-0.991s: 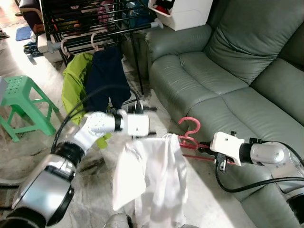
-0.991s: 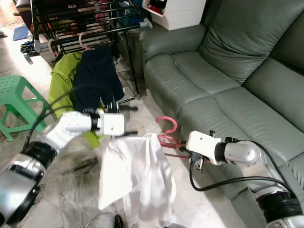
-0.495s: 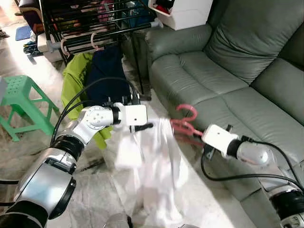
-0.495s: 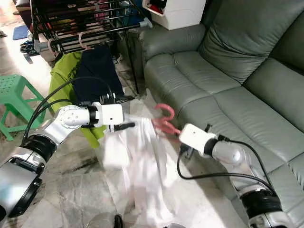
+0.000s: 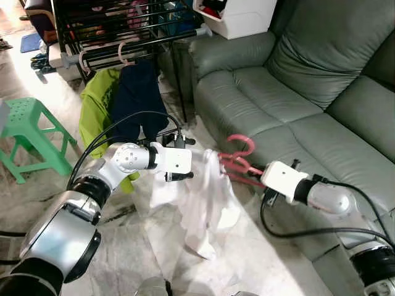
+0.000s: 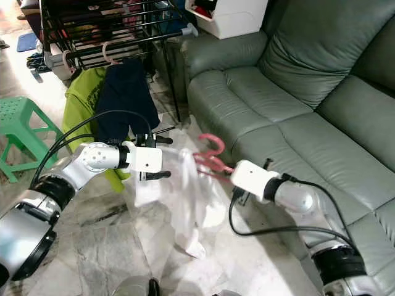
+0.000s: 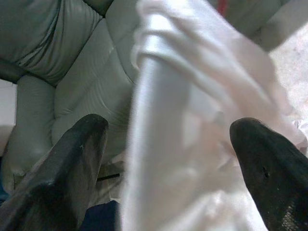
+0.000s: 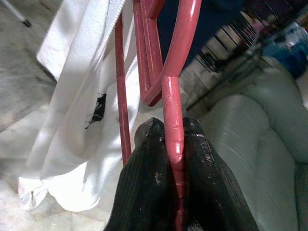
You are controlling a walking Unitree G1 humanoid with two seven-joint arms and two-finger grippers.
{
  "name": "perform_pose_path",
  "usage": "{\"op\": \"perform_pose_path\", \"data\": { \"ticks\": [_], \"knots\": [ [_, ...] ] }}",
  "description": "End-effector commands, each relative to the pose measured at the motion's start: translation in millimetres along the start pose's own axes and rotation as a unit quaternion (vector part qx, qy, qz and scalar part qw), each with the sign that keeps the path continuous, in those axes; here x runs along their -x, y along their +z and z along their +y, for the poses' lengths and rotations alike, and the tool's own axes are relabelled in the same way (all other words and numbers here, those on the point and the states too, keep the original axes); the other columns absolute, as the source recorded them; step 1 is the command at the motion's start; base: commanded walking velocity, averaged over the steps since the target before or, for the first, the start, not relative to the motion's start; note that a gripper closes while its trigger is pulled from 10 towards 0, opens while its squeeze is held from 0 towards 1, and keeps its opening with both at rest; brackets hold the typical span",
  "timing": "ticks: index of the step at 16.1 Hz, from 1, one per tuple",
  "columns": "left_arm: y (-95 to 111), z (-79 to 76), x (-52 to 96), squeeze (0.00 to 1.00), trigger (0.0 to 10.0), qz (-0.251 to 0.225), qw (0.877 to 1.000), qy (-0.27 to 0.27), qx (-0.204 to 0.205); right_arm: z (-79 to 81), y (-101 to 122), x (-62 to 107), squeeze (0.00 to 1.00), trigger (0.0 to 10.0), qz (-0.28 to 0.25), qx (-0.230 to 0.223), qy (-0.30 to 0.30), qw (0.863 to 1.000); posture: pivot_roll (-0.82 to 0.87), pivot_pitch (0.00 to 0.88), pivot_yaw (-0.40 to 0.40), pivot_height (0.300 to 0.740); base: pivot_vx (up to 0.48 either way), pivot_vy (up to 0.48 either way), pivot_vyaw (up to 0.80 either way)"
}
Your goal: Hang hanger
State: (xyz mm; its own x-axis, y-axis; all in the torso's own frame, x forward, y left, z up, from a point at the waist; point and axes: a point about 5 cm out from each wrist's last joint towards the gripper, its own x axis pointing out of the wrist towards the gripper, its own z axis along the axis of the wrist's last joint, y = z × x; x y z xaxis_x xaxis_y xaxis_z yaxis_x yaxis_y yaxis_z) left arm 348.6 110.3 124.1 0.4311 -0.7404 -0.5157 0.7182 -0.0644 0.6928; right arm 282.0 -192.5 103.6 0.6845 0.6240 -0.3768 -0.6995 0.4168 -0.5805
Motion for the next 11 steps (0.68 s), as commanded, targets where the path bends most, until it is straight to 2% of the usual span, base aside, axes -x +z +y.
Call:
{"op": "perform_pose_path", "data": {
  "ticks": [1,2,11],
  "knots": [
    [-0.2,5.3,0.8,0.0,7.6,0.009,1.0,-0.005,-0.009,-7.1,15.1,0.1,0.0,10.0,-0.038,0.017,-0.012,0.999,-0.08,0.0,0.042,0.74,0.0,0.0,0.0],
    [-0.5,6.5,1.1,0.0,0.0,0.01,1.0,-0.003,-0.007,-6.3,14.0,0.5,0.0,10.0,-0.036,0.018,-0.01,0.999,-0.08,0.0,0.042,0.74,0.0,0.0,0.0],
    [-0.6,10.7,1.6,0.0,0.0,0.01,0.999,-0.039,0.025,-1.8,10.5,-3.2,0.0,10.0,-0.022,0.04,-0.002,0.999,-0.08,0.0,0.043,0.74,0.0,0.0,0.0]
  ]
}}
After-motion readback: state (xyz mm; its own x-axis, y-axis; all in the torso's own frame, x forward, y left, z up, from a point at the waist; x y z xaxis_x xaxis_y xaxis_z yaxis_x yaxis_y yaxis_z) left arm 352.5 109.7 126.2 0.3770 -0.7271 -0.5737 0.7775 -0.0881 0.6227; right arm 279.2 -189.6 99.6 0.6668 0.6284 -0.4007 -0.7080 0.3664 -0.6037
